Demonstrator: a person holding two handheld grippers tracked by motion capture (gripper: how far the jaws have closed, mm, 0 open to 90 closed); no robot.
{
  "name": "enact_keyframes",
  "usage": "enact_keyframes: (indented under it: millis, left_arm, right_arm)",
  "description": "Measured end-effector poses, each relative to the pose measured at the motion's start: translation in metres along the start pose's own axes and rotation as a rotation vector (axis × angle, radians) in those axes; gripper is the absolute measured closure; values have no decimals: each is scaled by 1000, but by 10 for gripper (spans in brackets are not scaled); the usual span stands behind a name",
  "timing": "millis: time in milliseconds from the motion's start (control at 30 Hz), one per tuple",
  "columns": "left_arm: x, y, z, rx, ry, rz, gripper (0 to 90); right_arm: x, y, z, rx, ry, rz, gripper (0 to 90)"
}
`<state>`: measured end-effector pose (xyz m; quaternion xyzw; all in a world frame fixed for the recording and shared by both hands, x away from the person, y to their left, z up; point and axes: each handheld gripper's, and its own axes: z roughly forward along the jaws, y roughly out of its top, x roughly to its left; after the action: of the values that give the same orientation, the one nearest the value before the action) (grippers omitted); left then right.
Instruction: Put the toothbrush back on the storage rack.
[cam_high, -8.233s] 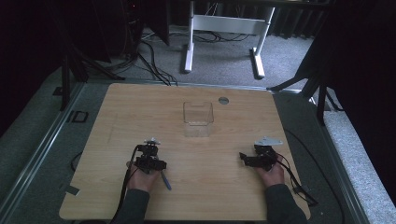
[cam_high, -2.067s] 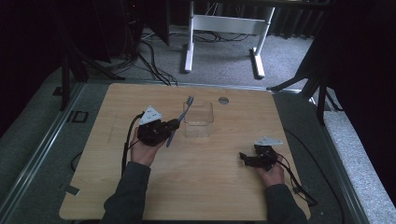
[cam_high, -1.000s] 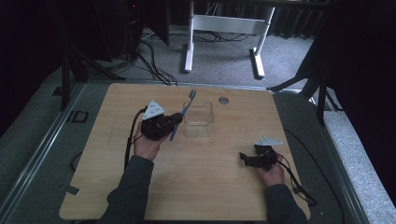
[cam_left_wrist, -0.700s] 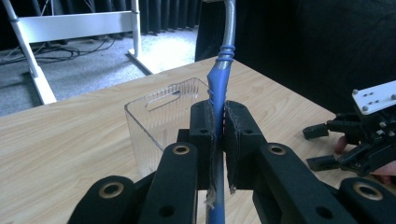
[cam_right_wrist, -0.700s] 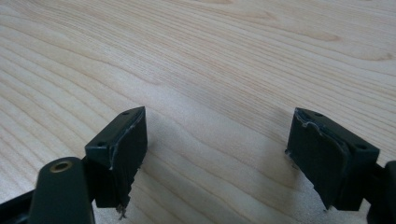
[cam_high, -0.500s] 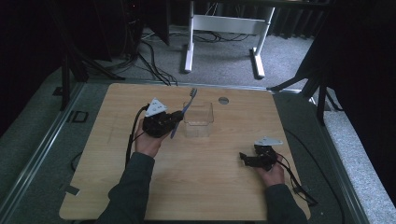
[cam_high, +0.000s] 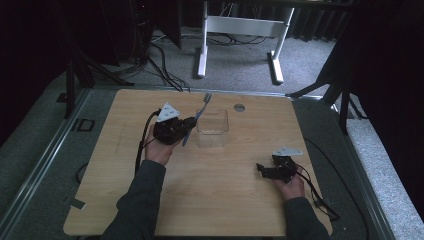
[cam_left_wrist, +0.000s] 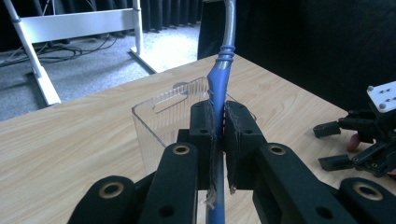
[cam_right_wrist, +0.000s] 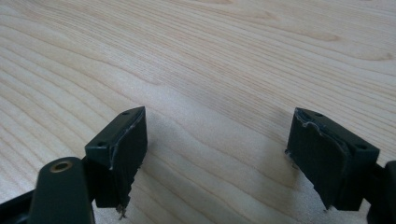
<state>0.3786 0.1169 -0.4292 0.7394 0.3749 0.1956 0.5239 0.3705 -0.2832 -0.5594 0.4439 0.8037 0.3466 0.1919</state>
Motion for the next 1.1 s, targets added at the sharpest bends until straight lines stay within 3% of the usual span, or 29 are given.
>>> enact_keyframes:
  millis: [1100]
  left_arm:
    - [6,14,9,-28,7,-7,823]
  right_arm:
    - [0,0,0,1,0,0,196]
